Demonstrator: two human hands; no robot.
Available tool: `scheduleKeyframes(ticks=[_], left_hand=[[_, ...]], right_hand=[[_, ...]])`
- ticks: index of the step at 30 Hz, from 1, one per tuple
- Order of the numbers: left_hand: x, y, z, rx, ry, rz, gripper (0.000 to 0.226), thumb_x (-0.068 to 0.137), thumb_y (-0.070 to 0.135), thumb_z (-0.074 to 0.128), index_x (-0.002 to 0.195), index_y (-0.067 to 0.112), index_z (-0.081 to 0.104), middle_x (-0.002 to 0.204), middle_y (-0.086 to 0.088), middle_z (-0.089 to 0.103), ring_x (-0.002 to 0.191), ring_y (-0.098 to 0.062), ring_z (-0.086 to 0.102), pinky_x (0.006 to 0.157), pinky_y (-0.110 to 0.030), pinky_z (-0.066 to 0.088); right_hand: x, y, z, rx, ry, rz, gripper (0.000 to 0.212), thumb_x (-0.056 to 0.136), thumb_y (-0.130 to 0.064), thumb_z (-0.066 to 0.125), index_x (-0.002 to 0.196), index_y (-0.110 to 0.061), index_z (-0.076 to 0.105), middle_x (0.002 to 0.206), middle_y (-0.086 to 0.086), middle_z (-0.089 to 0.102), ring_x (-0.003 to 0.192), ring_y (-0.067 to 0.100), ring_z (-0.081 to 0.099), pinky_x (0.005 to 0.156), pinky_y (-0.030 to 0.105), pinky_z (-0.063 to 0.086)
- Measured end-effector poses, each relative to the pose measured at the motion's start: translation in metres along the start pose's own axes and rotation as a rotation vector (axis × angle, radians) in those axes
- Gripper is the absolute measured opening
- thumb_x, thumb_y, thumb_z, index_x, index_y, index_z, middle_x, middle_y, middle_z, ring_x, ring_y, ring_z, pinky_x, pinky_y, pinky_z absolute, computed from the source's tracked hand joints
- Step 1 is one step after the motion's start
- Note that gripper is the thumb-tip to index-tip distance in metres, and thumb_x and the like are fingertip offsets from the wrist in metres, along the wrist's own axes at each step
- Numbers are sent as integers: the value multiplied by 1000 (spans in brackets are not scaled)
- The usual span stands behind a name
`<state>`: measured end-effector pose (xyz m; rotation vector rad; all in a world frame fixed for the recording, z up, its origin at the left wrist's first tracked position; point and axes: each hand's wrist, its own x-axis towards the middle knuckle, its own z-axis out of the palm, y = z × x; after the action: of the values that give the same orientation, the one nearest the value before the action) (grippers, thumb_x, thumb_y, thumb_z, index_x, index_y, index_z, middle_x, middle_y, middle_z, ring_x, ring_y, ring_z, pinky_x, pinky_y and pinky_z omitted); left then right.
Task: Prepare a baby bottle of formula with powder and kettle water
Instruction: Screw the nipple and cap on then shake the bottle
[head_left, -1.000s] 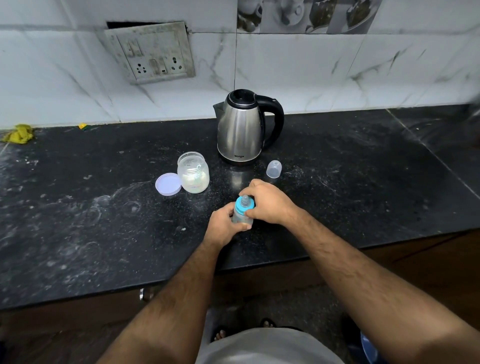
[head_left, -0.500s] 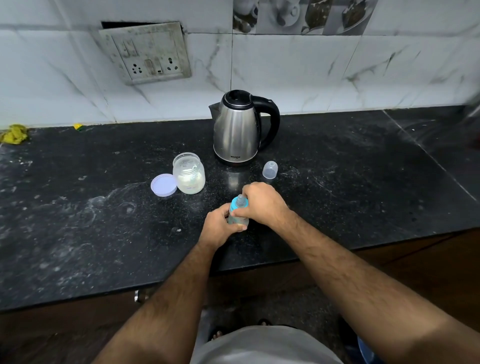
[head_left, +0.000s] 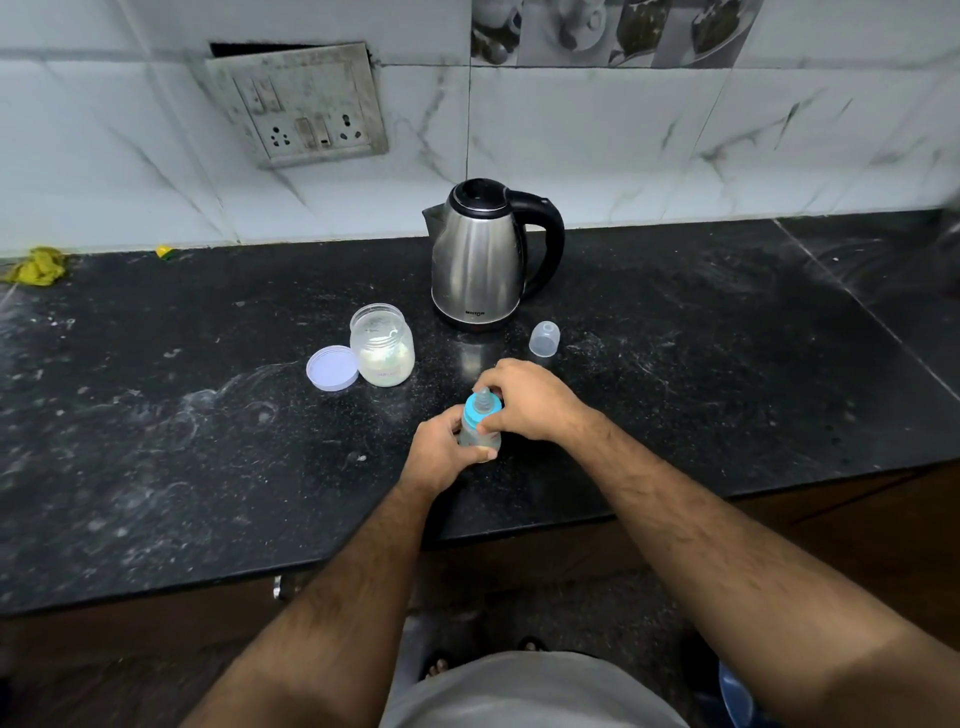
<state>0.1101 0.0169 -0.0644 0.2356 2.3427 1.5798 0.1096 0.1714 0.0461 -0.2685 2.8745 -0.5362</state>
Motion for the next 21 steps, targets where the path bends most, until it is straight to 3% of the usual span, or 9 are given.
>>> scheduleKeyframes(ticks=[4, 7, 10, 12, 14, 16, 18, 21], left_hand=[[-1, 3, -1, 17, 3, 6, 50, 64, 9, 88, 94, 43, 64, 87, 16, 73, 83, 8, 67, 73, -6, 47], [0, 1, -1, 22, 7, 20, 51, 63, 9, 88, 95, 41, 65, 84, 17, 72, 80, 11, 65, 70, -4, 45], [2, -3, 0, -9, 2, 4, 52, 63, 8, 89, 100, 37, 66, 93, 15, 74, 91, 3, 68, 83, -13, 50], [3, -5, 2, -19, 0, 0, 54, 63, 8, 89, 103, 35, 66, 99, 14, 74, 97, -3, 69, 90, -21, 52], [4, -5, 2, -18, 6, 1, 55, 62, 8, 90, 102, 36, 66, 99, 13, 74, 97, -4, 69, 91, -23, 53], [4, -5, 2, -9, 8, 4, 54, 62, 8, 90, 99, 40, 65, 97, 15, 74, 95, -3, 70, 89, -21, 53], [3, -4, 2, -1, 6, 9, 54, 63, 8, 89, 99, 40, 65, 94, 17, 74, 92, 1, 69, 85, -15, 52], [1, -2, 0, 13, 8, 25, 54, 63, 9, 89, 104, 37, 67, 92, 18, 73, 88, 9, 66, 77, -6, 47]], right_hand=[[0, -6, 11, -173, 84, 106, 59, 68, -72, 69, 82, -17, 53, 84, -2, 57, 78, 17, 54, 63, 33, 39], [0, -6, 8, -238, 67, 127, 69, 60, -83, 64, 84, -19, 50, 86, -3, 53, 79, 18, 55, 63, 34, 40], [1, 0, -5, -143, -46, 61, 83, 60, -63, 79, 126, -20, 53, 107, 1, 54, 96, 21, 58, 74, 33, 44], [2, 3, -11, -52, -130, -7, 80, 67, -40, 83, 139, -26, 49, 113, -1, 52, 104, 16, 55, 82, 30, 44], [4, 5, -10, -20, -126, -48, 54, 69, -29, 81, 121, -26, 63, 105, -4, 58, 102, 15, 58, 84, 35, 49], [3, 3, -4, -28, -55, 1, 36, 68, -38, 80, 98, -23, 66, 93, -5, 63, 92, 17, 61, 71, 36, 50], [2, 0, 5, -104, 24, 74, 45, 67, -59, 75, 84, -21, 58, 83, -5, 62, 79, 17, 59, 59, 32, 42], [-2, -3, 15, -250, 96, 154, 64, 65, -84, 56, 75, -22, 47, 75, -6, 56, 70, 16, 53, 58, 31, 37]])
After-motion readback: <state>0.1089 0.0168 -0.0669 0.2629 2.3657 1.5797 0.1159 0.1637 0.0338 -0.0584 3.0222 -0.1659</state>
